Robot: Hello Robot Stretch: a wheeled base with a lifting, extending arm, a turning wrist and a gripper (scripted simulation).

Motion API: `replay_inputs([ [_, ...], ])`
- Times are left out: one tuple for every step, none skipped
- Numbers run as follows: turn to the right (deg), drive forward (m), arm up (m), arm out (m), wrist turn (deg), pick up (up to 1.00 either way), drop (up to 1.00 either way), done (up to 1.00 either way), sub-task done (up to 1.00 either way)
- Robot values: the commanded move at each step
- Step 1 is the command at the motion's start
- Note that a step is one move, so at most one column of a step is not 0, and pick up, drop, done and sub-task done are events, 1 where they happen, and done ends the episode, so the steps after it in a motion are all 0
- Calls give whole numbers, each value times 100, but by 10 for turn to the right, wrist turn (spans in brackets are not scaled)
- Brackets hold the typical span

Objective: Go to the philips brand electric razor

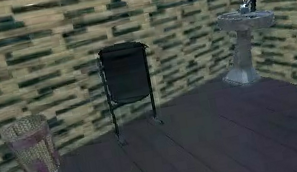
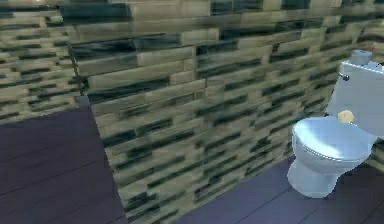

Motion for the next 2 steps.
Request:
replay_inputs([
  [240, 0, 0, 0, 0, 0, 0, 0, 0],
  [0, 70, 0, 0, 0, 0, 0, 0, 0],
])
